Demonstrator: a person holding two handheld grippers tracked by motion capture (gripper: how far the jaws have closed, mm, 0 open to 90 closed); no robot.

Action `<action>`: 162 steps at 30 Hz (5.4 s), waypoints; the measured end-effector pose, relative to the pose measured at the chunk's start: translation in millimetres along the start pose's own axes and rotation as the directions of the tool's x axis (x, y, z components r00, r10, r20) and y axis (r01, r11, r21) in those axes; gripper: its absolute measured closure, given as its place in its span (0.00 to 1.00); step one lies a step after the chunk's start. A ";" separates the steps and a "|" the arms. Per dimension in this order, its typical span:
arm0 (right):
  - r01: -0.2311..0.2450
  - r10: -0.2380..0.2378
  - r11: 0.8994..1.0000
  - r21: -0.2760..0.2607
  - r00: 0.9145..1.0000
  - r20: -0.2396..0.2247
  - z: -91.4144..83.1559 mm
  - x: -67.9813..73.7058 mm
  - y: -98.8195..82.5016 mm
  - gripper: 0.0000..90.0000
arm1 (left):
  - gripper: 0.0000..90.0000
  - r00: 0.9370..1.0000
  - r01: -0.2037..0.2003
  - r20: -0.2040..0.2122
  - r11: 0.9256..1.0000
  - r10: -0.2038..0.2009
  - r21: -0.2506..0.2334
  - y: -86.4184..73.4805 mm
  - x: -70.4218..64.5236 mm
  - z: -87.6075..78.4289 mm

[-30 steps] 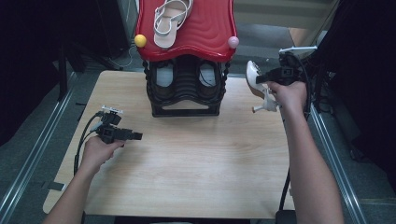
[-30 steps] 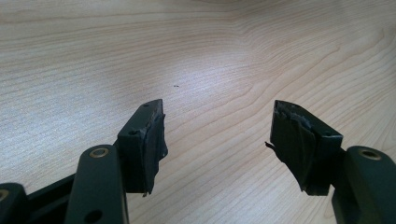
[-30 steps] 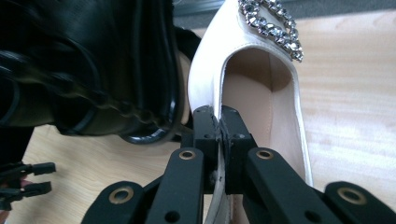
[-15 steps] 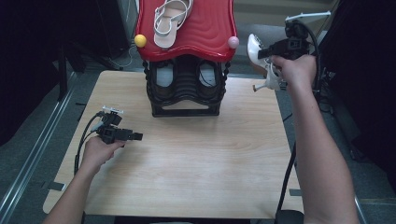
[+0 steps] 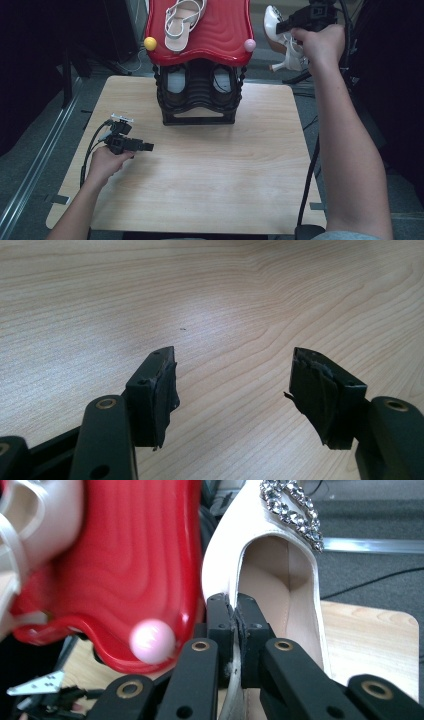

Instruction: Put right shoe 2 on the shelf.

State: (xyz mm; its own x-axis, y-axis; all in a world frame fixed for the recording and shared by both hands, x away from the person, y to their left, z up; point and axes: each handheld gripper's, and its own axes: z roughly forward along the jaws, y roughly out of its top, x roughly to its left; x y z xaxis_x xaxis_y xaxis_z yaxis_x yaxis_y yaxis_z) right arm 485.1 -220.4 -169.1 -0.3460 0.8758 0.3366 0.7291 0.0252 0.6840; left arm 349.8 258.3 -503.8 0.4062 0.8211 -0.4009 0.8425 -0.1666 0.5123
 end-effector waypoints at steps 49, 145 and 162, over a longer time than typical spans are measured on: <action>0.345 -0.345 0.939 -0.005 0.938 0.046 70.9 117.7 37.7 0.98 | 0.39 0.999 -0.014 0.029 1.000 0.014 0.008 -1.7 -1.6 1.3; 0.208 -0.213 0.976 -0.070 0.975 -0.068 18.2 49.1 6.9 0.79 | 0.39 1.000 -0.011 0.025 1.000 0.010 0.011 -1.1 0.0 3.0; 0.179 -0.182 0.982 -0.059 0.982 -0.045 26.2 9.3 -25.8 0.77 | 0.39 1.000 -0.011 0.025 1.000 0.011 0.001 -1.2 -0.7 2.1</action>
State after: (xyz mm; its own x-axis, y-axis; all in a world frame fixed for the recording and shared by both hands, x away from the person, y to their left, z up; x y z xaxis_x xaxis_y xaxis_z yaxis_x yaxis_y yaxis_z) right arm 478.6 -200.3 -200.6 -0.4991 0.8340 0.2355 0.6190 0.1529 0.7704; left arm 349.3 256.7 -505.8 0.4241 0.8054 -0.4141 0.8382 -0.1759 0.5162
